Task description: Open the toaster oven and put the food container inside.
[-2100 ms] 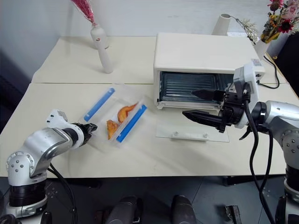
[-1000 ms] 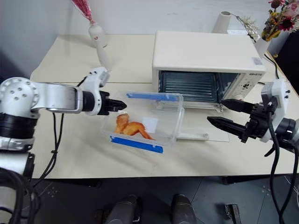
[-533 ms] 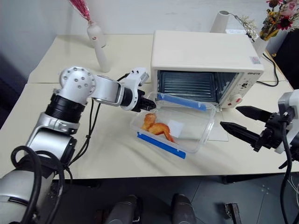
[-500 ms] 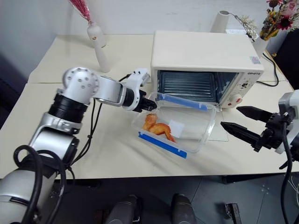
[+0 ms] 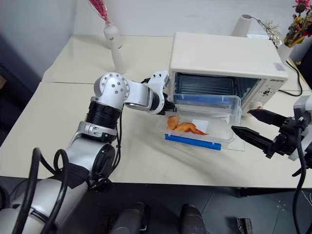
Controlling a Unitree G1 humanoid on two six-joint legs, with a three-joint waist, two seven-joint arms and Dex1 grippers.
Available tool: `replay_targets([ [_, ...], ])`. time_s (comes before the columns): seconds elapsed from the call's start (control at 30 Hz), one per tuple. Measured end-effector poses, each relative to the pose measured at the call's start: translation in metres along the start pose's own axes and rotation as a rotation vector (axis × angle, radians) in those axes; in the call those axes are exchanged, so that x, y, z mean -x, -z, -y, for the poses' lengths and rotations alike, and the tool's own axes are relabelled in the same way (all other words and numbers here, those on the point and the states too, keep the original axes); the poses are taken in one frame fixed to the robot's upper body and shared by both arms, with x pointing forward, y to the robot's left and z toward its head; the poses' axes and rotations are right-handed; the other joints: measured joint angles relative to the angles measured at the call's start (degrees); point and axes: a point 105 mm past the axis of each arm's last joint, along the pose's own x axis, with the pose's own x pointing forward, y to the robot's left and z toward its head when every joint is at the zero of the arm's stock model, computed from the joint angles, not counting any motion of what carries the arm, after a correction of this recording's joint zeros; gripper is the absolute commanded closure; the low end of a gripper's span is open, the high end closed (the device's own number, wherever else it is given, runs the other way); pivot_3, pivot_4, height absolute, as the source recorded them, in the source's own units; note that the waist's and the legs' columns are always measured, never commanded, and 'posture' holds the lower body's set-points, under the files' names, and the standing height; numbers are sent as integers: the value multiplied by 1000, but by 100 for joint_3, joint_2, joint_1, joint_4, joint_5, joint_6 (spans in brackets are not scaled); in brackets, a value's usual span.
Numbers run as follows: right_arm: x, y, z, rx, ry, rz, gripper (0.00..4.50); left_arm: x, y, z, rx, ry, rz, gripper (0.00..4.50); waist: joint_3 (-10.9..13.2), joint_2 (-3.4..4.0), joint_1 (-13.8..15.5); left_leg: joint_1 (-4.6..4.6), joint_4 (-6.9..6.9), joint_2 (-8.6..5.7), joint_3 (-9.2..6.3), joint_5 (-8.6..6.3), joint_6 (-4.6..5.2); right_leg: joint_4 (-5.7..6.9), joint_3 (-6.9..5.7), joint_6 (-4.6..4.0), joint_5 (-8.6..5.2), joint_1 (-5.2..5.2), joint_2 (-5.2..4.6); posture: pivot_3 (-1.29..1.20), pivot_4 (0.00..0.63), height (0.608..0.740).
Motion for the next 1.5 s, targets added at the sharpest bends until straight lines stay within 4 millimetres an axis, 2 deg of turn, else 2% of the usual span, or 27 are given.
replay_targets([
  [0.2,0,1,1,-3,4,-1,0,1,1,1,-6,3,-4,1736,0,0,-2,-2,-1,0,1,0,0,0,-1,0,0,-2,1,0,150,740],
  [0.4,-2,4,4,-11,8,-9,0,20,-12,17,-85,143,56,1736,1,-1,-26,-5,-4,2,3,1,-3,2,-1,0,0,-10,4,0,150,740],
  [0.6,-1,3,9,-3,28,-9,0,68,-51,30,-203,338,298,1736,1,1,-141,-3,-10,6,4,3,-9,5,-1,-1,0,-12,7,0,150,740],
  [0.73,-1,-2,9,16,24,-16,0,91,-60,15,-252,425,406,1736,1,1,-198,0,-9,12,6,5,-12,12,-1,-1,-1,-13,11,0,150,740],
  [0.77,-1,-2,9,13,22,-18,190,97,-63,10,-265,429,439,1708,1,2,-205,0,-9,12,5,5,-12,13,-1,-2,-1,-13,11,0,150,740],
  [0.83,-1,-4,8,12,11,-24,596,111,-70,-6,-286,407,504,2126,0,3,-222,1,-9,12,6,5,-12,12,-1,-2,-1,-13,10,0,150,740],
  [0.97,3,-13,7,16,7,-1,2023,123,-65,-32,-279,409,538,3307,0,3,-225,-1,-9,12,1,5,-11,13,-3,-2,-1,-13,9,0,150,740],
  [1.03,3,-13,4,-3,-12,-2,2699,126,-57,-38,-286,433,531,3931,0,2,-193,-4,-6,11,0,3,-8,12,-3,-1,-1,-12,7,0,150,740],
  [1.1,3,-13,-1,-21,-37,-3,3413,130,-47,-33,-319,491,521,4500,0,2,-170,-5,-5,11,0,2,-6,11,-3,-1,-1,-12,6,0,150,740],
  [1.2,3,-14,-13,-28,-80,-10,4465,141,-33,-23,-399,584,498,4500,0,2,-175,-3,-6,14,-1,2,-7,13,-3,-2,-1,-12,8,0,150,740],
  [1.37,2,-13,-41,-50,-181,-30,4465,157,1,-26,-538,717,382,4500,-1,4,-219,2,-8,15,1,2,-7,19,-2,-5,-2,-12,9,0,150,740],
  [1.5,-1,-3,-67,-72,-259,-81,4465,149,31,-27,-679,802,223,4500,-1,3,-202,1,-6,14,1,0,-2,12,-2,-6,-3,-8,9,0,150,740],
])
